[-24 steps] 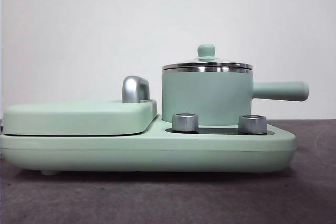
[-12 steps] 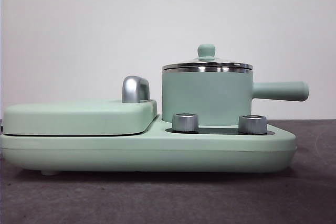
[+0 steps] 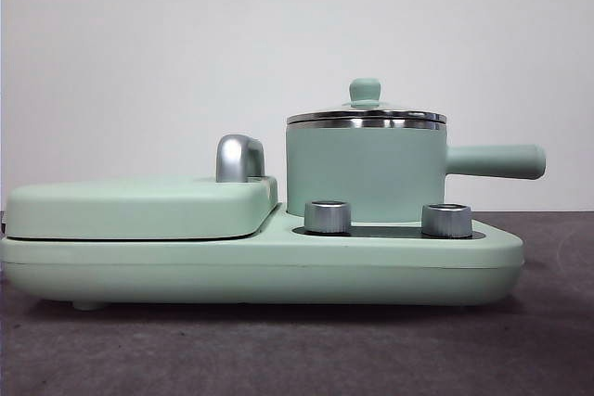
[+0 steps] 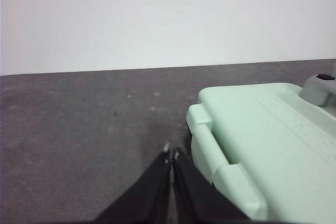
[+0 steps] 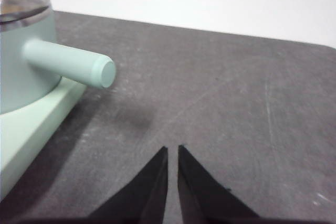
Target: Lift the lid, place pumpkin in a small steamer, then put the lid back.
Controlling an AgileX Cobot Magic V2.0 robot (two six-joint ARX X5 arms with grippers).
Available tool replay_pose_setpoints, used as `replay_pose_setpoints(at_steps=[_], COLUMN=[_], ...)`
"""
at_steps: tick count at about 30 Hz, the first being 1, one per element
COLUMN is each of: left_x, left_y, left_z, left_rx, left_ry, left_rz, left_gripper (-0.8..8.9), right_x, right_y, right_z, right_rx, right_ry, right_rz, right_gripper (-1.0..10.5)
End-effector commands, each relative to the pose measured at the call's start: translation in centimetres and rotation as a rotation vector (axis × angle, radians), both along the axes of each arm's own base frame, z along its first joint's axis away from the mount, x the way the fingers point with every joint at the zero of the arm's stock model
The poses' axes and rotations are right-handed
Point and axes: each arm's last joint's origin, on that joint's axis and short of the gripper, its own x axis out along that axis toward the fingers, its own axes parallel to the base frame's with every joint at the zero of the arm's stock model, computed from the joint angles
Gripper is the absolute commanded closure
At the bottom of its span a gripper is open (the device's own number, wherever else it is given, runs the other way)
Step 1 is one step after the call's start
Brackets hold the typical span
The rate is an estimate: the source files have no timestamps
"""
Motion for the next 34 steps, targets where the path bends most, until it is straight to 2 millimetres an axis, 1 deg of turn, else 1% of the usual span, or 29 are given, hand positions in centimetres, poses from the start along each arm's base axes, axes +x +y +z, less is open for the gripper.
replay_pose_setpoints(at_steps=[1,5,34], left_x=[0.13,0.13,0.13], left_y=[0.02,0.02,0.02], left_z=[-0.6,-0.6,-0.6], left_rx=[0.006,0.006,0.006], left_ry=[0.011,0.011,0.011], left_rz=[0.003,0.003,0.003], left_gripper=[8.07,8.07,8.07], right_x=[0.2,0.22,0.22], right_y=[0.04,0.05,0.05], right_z=[-0.22,-0.01,-0.01], right_rx=[0.013,0.014,0.013], right_ry=[-0.037,-0.059,-0.059], right_rz=[0.015,0.017,0.016], right_gripper=[9.2,9.2,9.2])
